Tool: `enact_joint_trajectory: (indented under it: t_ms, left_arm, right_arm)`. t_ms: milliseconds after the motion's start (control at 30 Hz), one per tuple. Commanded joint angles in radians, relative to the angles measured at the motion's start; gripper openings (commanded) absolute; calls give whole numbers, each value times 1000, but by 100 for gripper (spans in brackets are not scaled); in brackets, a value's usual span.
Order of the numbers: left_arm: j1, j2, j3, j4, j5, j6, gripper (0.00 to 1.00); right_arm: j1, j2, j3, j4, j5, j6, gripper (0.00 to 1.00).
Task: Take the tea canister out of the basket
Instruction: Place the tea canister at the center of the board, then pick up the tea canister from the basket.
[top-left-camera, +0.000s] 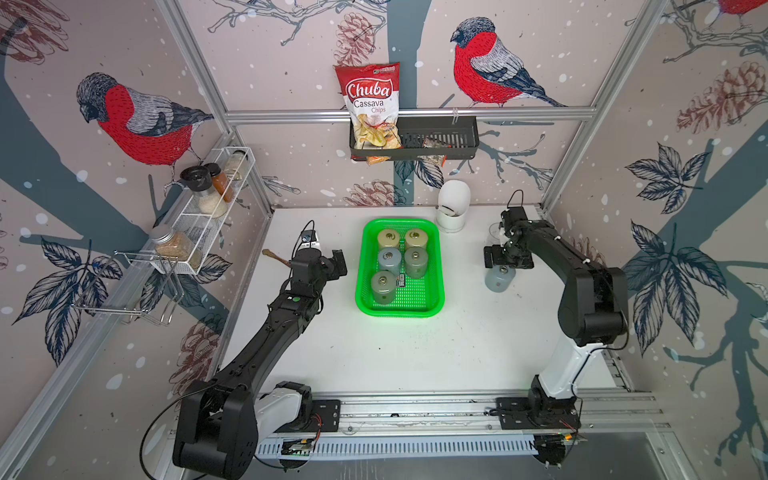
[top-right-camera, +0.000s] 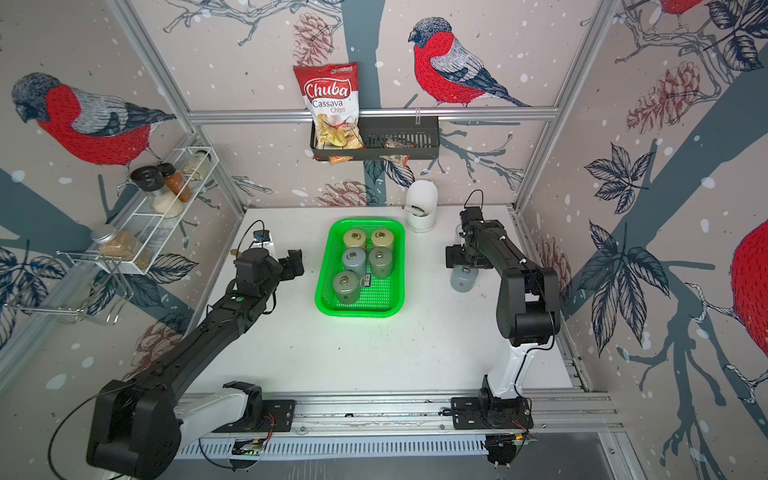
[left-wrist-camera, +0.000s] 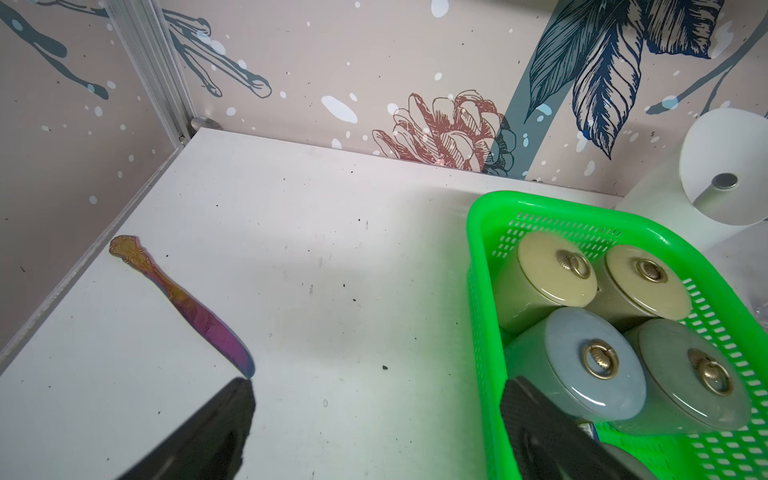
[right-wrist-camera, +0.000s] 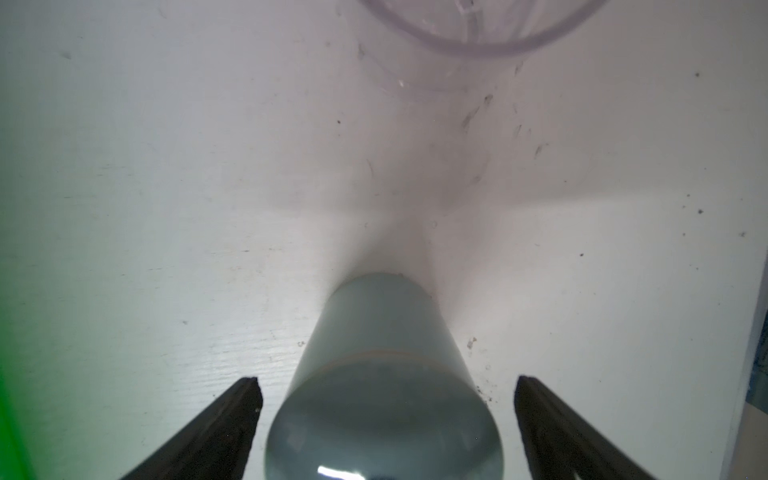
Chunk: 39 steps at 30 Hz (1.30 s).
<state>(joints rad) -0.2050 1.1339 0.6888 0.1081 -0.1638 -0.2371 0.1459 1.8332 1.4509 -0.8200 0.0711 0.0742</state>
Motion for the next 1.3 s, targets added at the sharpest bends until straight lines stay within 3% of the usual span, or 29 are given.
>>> enact_joint_trajectory:
  t_ms: [0, 367, 733, 900, 1267]
  left_arm:
    - [-3, -8, 0, 5, -12, -1, 97]
    - [-3, -24, 3, 4, -3, -13, 97]
    - [-3, -38, 12, -22, 2, -21, 97]
    - [-4, -51, 5, -19, 1, -26, 97]
    - [-4, -58, 3, -22, 0, -25, 97]
  right_arm:
    - [19, -36, 9, 3, 76, 5, 100]
    - [163, -111, 74, -6, 180, 4, 100]
    - [358, -91, 181, -46, 122, -36, 100]
    - [449, -25, 274, -117, 31, -81, 100]
    - [541, 210, 476, -195, 36, -145, 98]
